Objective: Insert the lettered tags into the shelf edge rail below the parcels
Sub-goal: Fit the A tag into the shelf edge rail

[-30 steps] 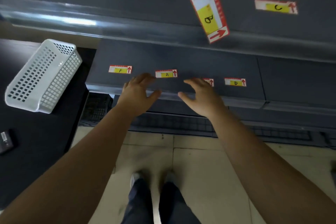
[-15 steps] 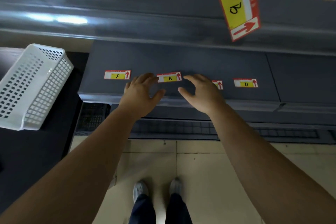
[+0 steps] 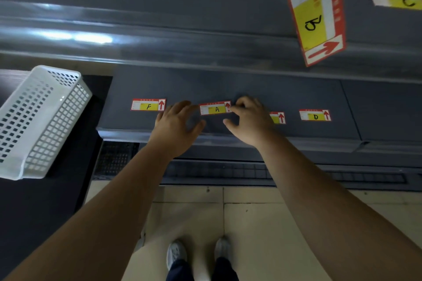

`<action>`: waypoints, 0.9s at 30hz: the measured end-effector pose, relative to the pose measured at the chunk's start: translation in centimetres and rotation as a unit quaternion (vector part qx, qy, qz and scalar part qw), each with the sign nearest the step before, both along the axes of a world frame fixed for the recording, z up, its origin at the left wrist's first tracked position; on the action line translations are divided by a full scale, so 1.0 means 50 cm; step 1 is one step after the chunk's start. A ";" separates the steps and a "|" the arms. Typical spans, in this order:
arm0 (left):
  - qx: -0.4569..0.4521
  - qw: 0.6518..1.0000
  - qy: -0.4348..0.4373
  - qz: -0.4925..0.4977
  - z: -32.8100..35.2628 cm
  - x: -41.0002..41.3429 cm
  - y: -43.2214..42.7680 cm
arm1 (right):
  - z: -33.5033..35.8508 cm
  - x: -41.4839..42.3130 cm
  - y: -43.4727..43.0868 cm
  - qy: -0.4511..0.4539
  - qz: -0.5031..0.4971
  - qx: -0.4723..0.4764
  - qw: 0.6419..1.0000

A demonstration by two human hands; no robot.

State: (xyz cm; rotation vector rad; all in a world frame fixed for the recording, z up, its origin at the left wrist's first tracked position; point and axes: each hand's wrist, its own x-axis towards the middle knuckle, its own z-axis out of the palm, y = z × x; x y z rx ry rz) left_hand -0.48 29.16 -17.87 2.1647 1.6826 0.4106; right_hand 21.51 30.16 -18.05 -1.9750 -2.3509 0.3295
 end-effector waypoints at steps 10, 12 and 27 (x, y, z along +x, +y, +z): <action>-0.005 1.000 -0.003 -0.002 -0.002 -0.014 -0.003 | 0.004 0.000 0.019 0.014 -0.016 0.014 1.000; -0.004 1.000 -0.003 -0.003 -0.006 -0.017 -0.004 | 0.006 -0.003 0.030 0.003 -0.019 -0.007 1.000; 0.000 1.000 -0.007 -0.009 -0.014 -0.015 -0.005 | 0.003 -0.009 0.038 0.009 -0.005 -0.028 1.000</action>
